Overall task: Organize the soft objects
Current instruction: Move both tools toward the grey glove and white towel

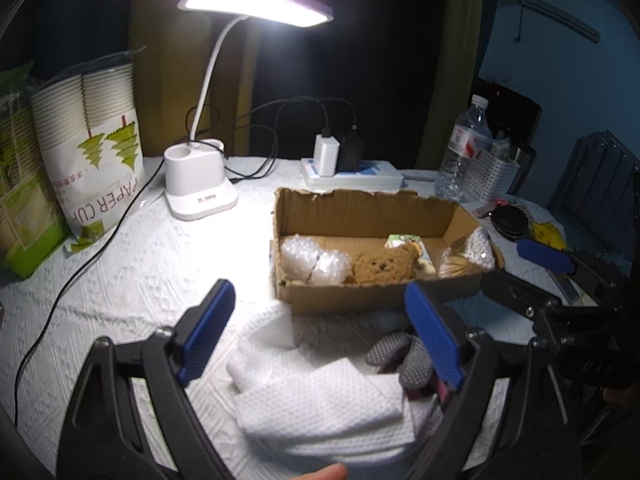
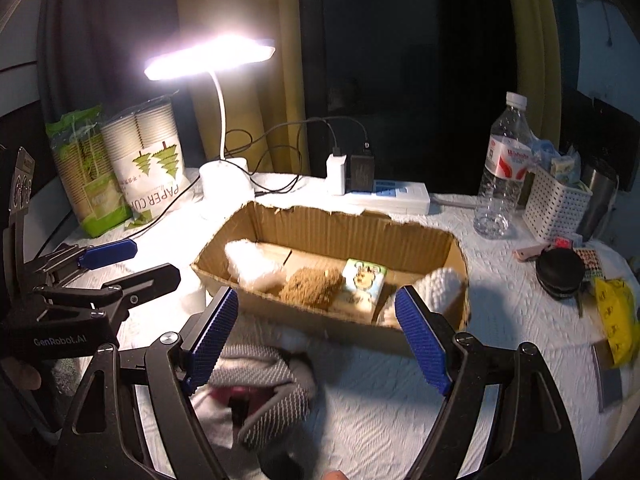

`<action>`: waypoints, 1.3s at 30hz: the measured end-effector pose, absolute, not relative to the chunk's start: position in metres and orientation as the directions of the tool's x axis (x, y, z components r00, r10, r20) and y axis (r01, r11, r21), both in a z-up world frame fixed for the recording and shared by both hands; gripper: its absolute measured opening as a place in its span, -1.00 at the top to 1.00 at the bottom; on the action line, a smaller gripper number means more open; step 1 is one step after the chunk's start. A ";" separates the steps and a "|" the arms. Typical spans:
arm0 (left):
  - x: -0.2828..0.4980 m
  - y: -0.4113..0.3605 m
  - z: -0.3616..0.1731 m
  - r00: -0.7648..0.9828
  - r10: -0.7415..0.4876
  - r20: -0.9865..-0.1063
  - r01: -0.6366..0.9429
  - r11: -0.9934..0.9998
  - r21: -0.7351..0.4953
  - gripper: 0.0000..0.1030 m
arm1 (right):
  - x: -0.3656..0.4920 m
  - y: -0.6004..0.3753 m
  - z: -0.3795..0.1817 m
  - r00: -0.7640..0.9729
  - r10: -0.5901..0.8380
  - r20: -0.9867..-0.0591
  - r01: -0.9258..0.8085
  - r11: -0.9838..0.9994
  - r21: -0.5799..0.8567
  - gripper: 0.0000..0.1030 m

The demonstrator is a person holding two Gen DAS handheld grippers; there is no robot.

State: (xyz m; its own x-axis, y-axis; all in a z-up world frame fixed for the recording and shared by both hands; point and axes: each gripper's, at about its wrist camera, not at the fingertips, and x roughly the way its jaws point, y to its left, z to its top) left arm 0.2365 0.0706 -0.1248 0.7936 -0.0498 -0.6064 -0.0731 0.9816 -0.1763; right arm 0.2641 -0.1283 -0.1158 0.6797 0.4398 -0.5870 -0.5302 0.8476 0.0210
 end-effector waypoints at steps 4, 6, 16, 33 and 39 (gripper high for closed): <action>0.228 0.069 -0.132 0.784 -0.051 -0.619 -0.077 0.981 -0.180 -0.72 | 0.257 -0.133 -0.124 0.664 0.444 -0.601 -0.532 0.846 0.038 -0.62; 0.223 0.068 -0.137 0.779 -0.050 -0.625 -0.081 0.980 -0.179 -0.72 | 0.254 -0.134 -0.128 0.656 0.448 -0.608 -0.535 0.844 0.045 -0.62; 0.207 0.064 -0.169 0.739 -0.060 -0.671 -0.079 0.981 -0.175 -0.72 | 0.246 -0.140 -0.159 0.603 0.451 -0.658 -0.534 0.841 0.087 -0.62; 0.219 0.085 -0.210 0.637 -0.083 -0.766 -0.115 0.973 -0.201 -0.47 | 0.253 -0.136 -0.194 0.511 0.452 -0.732 -0.533 0.834 0.143 -0.04; 0.216 0.082 -0.205 0.654 -0.107 -0.749 -0.083 0.974 -0.211 0.47 | 0.249 -0.131 -0.193 0.498 0.461 -0.734 -0.557 0.819 0.137 0.41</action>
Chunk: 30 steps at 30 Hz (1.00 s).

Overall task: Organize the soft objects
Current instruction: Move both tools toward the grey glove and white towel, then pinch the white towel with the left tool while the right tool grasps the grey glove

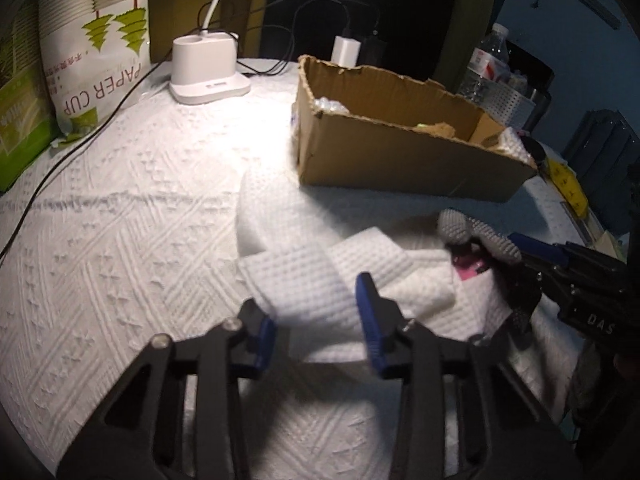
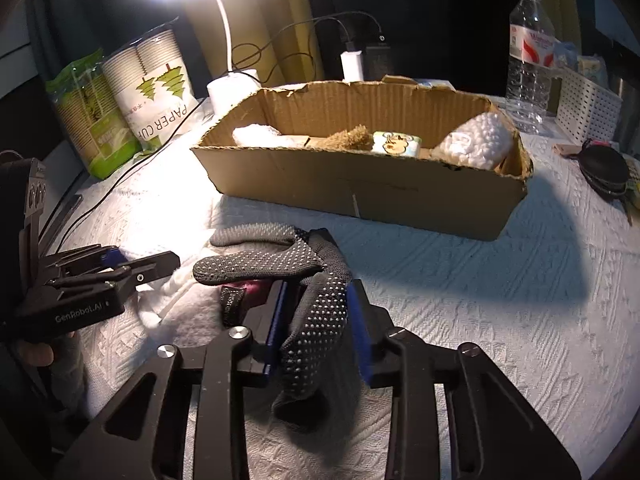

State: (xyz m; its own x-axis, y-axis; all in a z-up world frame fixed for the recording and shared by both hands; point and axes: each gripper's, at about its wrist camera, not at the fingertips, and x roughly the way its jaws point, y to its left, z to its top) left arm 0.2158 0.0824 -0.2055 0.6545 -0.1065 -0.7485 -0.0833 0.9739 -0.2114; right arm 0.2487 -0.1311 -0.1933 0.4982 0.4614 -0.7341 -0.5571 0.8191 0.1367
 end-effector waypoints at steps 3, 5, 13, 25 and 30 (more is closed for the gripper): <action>0.213 0.083 -0.196 0.679 -0.107 -0.726 -0.072 0.975 -0.211 0.71 | 0.247 -0.133 -0.188 0.512 0.462 -0.724 -0.558 0.820 0.128 0.52; 0.210 0.083 -0.190 0.694 -0.110 -0.712 -0.063 0.975 -0.212 0.78 | 0.246 -0.134 -0.185 0.522 0.461 -0.717 -0.559 0.820 0.120 0.69; 0.199 0.083 -0.164 0.737 -0.130 -0.663 -0.035 0.973 -0.229 0.82 | 0.241 -0.141 -0.171 0.543 0.474 -0.694 -0.572 0.813 0.108 0.82; 0.199 0.102 -0.163 0.735 -0.071 -0.674 -0.075 0.980 -0.185 0.76 | 0.245 -0.146 -0.179 0.539 0.428 -0.726 -0.537 0.838 0.095 0.35; 0.195 0.115 -0.175 0.716 -0.050 -0.696 -0.094 0.981 -0.168 0.74 | 0.243 -0.139 -0.196 0.476 0.435 -0.765 -0.557 0.822 0.120 -0.01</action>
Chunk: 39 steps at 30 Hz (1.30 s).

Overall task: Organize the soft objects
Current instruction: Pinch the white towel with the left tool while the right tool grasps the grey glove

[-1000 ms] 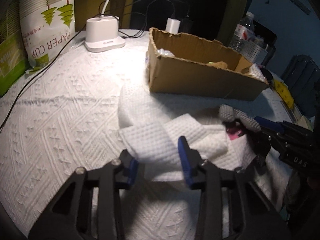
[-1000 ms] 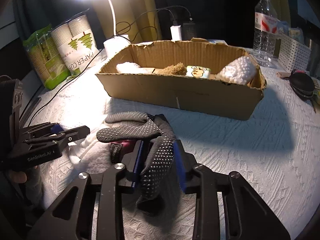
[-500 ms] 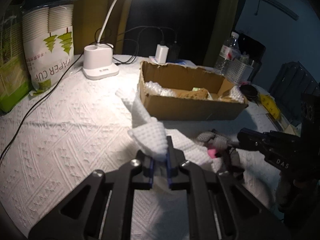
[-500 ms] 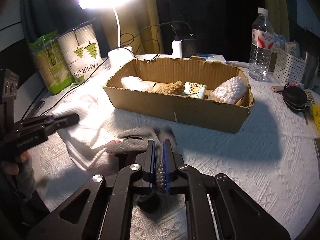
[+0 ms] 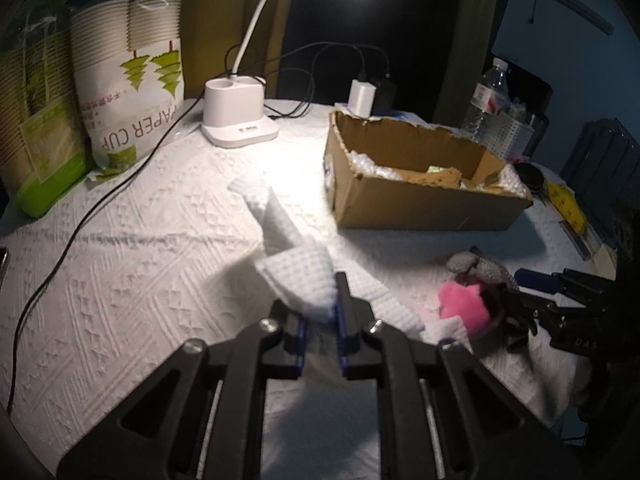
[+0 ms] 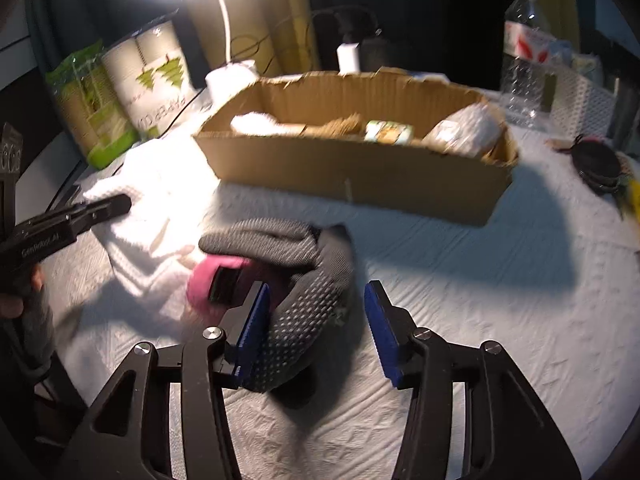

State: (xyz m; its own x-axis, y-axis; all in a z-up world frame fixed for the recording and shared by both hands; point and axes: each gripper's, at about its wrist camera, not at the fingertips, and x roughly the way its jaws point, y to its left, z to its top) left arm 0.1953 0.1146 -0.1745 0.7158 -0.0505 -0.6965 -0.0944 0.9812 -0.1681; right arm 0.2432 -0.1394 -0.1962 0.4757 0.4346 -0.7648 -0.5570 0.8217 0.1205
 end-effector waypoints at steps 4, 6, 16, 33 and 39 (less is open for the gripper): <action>0.193 0.116 -0.174 0.715 -0.020 -0.699 -0.106 0.985 -0.137 0.37 | 0.244 -0.137 -0.202 0.480 0.422 -0.769 -0.551 0.827 0.111 -0.01; 0.191 0.117 -0.173 0.715 0.009 -0.699 -0.121 0.986 -0.111 -0.08 | 0.245 -0.137 -0.203 0.483 0.420 -0.768 -0.550 0.828 0.107 0.01; 0.183 0.073 -0.178 0.705 -0.045 -0.707 0.052 0.999 -0.012 -0.59 | 0.242 -0.137 -0.199 0.493 0.414 -0.765 -0.563 0.822 0.081 0.43; 0.202 0.089 -0.189 0.684 -0.064 -0.727 0.035 0.998 -0.055 0.68 | 0.240 -0.143 -0.190 0.488 0.470 -0.735 -0.587 0.800 0.121 0.47; 0.198 0.095 -0.160 0.735 -0.124 -0.667 0.042 0.990 -0.138 0.86 | 0.237 -0.145 -0.171 0.521 0.482 -0.705 -0.591 0.799 0.110 0.47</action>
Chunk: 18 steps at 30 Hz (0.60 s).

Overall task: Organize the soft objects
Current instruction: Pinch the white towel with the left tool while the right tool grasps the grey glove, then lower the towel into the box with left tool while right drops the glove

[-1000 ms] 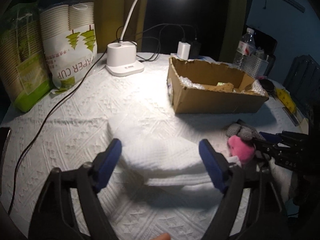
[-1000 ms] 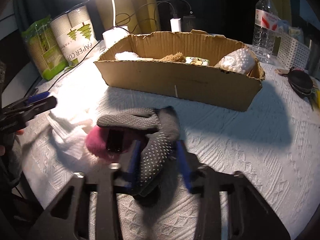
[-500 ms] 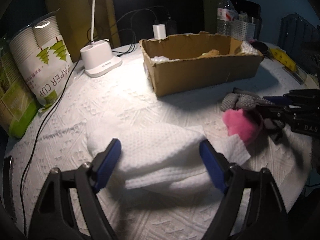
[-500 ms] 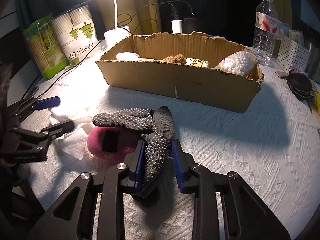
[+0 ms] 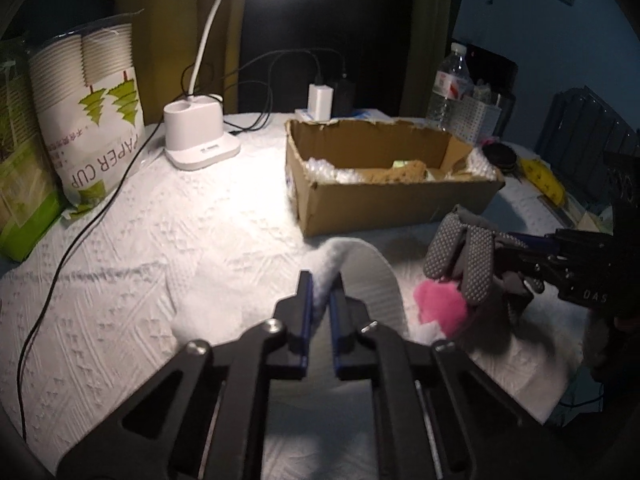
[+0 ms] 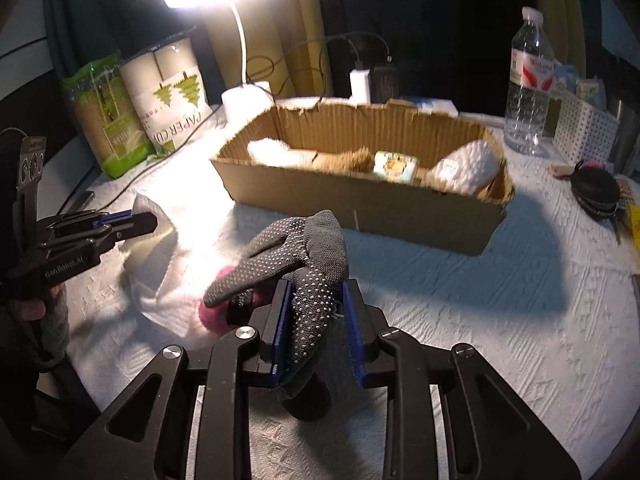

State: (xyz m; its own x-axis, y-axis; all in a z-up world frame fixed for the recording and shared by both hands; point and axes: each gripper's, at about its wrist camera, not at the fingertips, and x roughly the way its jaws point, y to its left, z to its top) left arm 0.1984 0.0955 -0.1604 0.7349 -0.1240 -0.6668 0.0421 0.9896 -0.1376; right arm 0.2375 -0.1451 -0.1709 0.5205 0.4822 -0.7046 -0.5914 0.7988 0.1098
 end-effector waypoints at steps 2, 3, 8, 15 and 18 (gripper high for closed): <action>0.198 0.097 -0.153 0.745 -0.137 -0.652 0.043 0.986 -0.158 0.87 | 0.237 -0.146 -0.164 0.532 0.486 -0.694 -0.590 0.800 0.108 0.47; 0.198 0.098 -0.150 0.752 -0.143 -0.644 0.046 0.985 -0.165 0.88 | 0.237 -0.147 -0.161 0.537 0.488 -0.688 -0.590 0.800 0.106 0.47; 0.198 0.103 -0.128 0.784 -0.183 -0.593 0.061 0.974 -0.220 0.89 | 0.239 -0.153 -0.144 0.567 0.495 -0.658 -0.585 0.804 0.100 0.47; 0.203 0.096 -0.090 0.828 -0.218 -0.516 0.098 0.963 -0.250 0.89 | 0.242 -0.166 -0.119 0.610 0.501 -0.614 -0.581 0.809 0.083 0.47; 0.209 0.088 -0.078 0.841 -0.223 -0.492 0.114 0.964 -0.242 0.89 | 0.247 -0.174 -0.106 0.633 0.501 -0.590 -0.575 0.815 0.074 0.47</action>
State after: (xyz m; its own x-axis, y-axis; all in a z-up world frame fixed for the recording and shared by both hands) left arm 0.2092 0.0880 -0.0777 0.8413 -0.2231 -0.4923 0.1142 0.9636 -0.2415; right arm 0.2469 -0.1742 -0.1056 0.6333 0.5006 -0.5901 -0.5749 0.8149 0.0743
